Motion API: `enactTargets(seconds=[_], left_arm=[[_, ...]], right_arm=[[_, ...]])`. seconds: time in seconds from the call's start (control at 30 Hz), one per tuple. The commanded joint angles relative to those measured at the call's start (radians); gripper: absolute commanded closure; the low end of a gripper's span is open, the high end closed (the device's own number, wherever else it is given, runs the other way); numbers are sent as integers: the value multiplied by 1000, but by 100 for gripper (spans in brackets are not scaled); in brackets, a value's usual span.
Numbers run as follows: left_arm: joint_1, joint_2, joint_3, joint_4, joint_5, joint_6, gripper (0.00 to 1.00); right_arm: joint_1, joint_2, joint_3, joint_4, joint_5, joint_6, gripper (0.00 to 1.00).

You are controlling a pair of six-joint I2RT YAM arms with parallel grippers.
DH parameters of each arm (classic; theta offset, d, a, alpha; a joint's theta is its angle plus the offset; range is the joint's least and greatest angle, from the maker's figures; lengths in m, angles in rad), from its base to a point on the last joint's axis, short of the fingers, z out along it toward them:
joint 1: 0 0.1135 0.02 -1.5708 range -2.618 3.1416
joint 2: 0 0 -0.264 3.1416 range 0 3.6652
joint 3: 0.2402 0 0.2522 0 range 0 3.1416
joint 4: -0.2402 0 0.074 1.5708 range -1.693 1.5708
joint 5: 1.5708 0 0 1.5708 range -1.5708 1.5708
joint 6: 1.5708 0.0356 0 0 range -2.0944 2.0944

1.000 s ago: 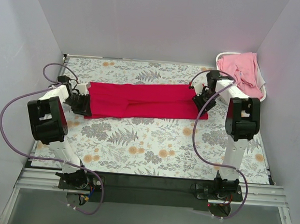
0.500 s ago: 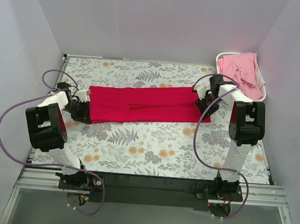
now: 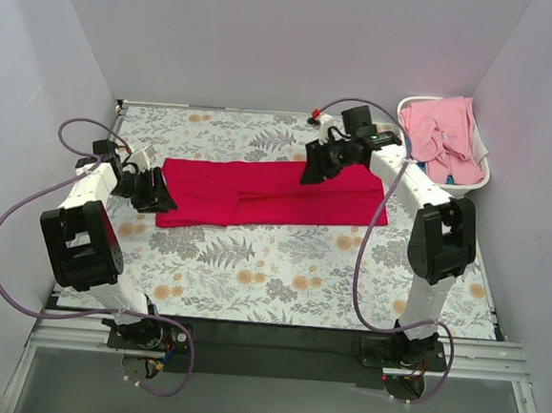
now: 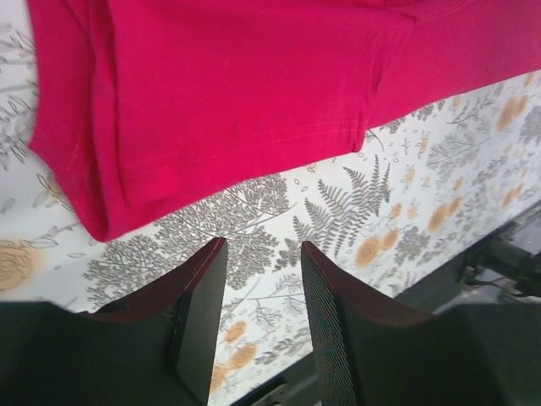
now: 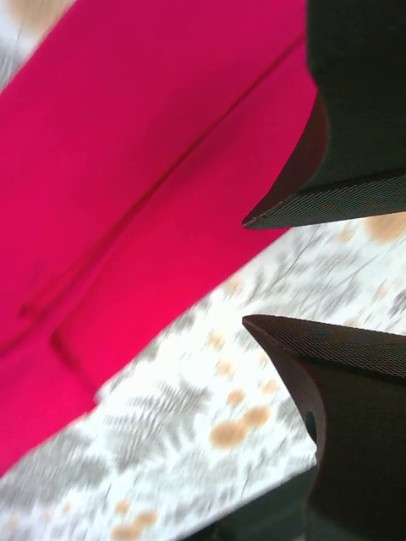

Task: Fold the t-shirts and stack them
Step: Fold the tshirt

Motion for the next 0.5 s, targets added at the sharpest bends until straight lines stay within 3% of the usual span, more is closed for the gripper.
enactTargets(seconds=[0.0, 0.13, 0.47], left_arm=[[24, -20, -34, 15, 62, -138, 61], [41, 4, -53, 21, 61, -192, 60], [46, 90, -28, 56, 15, -265, 60]], right_arm=[[103, 72, 8, 227, -109, 300, 48], [244, 147, 22, 453, -61, 493, 47], [394, 314, 40, 577, 66, 733, 48]])
